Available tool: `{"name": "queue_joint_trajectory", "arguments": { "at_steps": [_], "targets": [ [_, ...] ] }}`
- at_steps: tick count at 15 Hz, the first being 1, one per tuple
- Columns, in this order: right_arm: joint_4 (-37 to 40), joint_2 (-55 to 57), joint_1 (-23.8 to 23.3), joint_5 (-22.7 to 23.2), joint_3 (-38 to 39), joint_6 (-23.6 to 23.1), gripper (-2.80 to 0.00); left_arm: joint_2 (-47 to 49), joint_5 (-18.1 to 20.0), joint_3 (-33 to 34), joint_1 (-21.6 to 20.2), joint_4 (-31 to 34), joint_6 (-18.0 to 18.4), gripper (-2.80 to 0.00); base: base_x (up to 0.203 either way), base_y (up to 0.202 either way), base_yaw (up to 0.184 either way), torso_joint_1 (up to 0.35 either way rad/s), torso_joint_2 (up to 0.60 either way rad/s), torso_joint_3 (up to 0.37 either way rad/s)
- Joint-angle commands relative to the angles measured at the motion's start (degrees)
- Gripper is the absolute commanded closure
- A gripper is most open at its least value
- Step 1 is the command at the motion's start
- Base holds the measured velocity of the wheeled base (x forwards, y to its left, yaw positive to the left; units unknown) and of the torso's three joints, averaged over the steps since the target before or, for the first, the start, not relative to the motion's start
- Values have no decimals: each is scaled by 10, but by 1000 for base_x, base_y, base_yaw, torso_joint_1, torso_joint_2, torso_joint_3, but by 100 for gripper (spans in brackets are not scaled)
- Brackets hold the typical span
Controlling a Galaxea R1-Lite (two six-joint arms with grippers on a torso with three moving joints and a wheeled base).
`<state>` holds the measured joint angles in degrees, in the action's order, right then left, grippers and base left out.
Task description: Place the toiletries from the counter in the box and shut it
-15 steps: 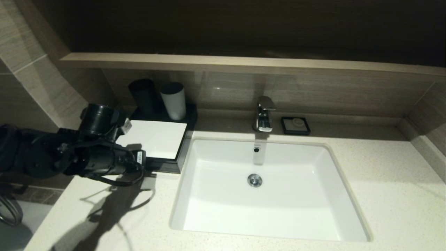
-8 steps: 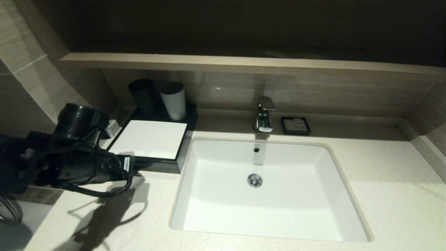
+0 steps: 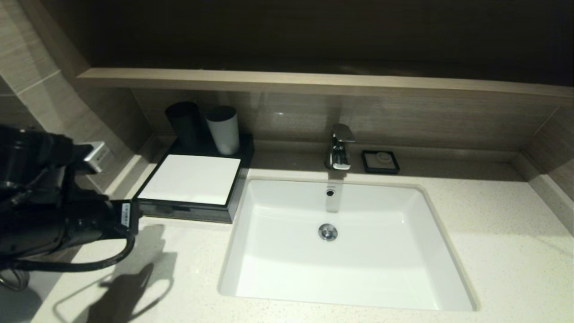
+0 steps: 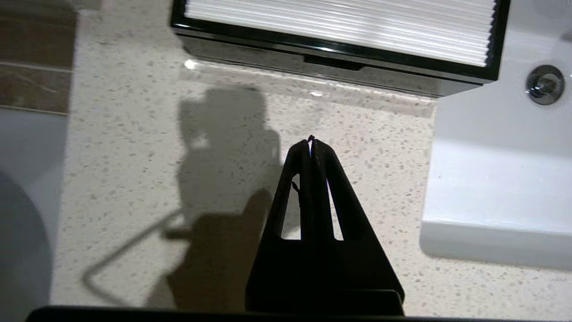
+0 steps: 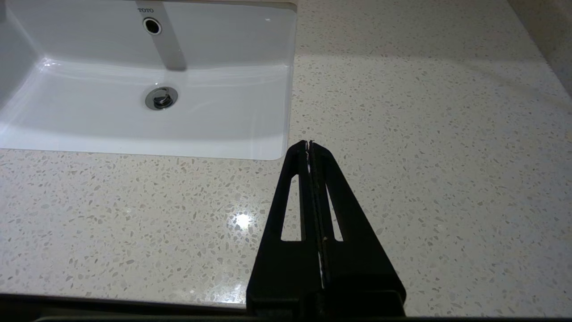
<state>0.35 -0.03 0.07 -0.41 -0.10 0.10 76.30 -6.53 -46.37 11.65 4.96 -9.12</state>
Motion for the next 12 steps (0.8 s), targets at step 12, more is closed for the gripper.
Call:
{"name": "queue_joint_trajectory", "arguments": {
  "at_steps": [12],
  "targets": [
    [0, 0, 0, 0, 0, 0, 0, -319, -14, 211, -123, -89, 56, 0, 0, 0, 0, 0, 0, 0]
  ]
}}
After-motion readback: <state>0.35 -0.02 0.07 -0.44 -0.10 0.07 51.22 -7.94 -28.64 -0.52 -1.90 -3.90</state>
